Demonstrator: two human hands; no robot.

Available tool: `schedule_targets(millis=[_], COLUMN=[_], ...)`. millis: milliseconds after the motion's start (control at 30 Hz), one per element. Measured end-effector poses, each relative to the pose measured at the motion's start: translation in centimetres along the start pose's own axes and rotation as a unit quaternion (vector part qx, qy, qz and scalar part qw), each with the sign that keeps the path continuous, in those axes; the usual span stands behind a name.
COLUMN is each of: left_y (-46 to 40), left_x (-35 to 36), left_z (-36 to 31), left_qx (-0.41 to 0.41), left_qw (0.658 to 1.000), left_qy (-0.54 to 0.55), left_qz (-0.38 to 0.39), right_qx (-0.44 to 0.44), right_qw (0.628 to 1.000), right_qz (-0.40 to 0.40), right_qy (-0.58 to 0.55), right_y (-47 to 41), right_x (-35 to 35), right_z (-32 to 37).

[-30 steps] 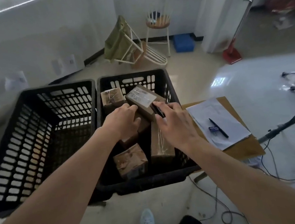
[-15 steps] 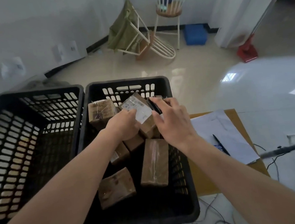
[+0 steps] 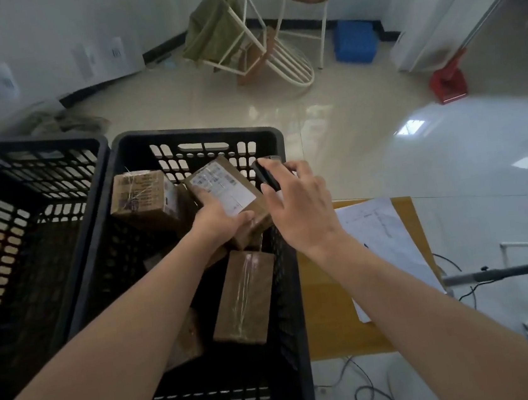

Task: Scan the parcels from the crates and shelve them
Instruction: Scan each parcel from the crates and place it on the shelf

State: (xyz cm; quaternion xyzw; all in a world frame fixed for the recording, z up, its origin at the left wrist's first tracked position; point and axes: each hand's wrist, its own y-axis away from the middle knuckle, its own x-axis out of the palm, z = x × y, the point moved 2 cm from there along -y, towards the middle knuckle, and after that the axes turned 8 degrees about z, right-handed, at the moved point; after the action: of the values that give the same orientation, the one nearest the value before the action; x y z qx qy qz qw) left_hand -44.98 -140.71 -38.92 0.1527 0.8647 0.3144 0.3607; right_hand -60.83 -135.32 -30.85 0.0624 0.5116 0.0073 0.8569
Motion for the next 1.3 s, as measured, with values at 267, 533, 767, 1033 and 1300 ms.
schedule_targets(millis=[267, 533, 767, 1033, 1300], left_y=[-2.0, -1.4, -1.0, -0.1, 2.2], left_x=[0.9, 1.6, 2.2, 2.2, -0.4], left_z=[1.0, 1.9, 2.5, 3.7, 3.5], left_qx=[-0.064, -0.029, 0.023, 0.055, 0.106], left_qw=[0.967, 0.930, 0.897, 0.884, 0.910], left_qy=[0.242, 0.367, 0.441, 0.465, 0.395], left_qz=[-0.035, -0.001, 0.029, -0.002, 0.060], right_qx=[-0.022, -0.028, -0.033, -0.030, -0.018], right_qw=[1.000, 0.999, 0.999, 0.999, 0.998], right_qz=[-0.005, 0.013, 0.023, 0.032, 0.057], right_qy=[-0.003, -0.011, -0.015, -0.005, -0.026], right_y=[-0.2, 1.4, 2.4, 2.8, 3.1], right_x=[0.2, 0.8, 1.4, 1.4, 0.5], right_z=[-0.9, -0.5, -0.2, -0.1, 1.6])
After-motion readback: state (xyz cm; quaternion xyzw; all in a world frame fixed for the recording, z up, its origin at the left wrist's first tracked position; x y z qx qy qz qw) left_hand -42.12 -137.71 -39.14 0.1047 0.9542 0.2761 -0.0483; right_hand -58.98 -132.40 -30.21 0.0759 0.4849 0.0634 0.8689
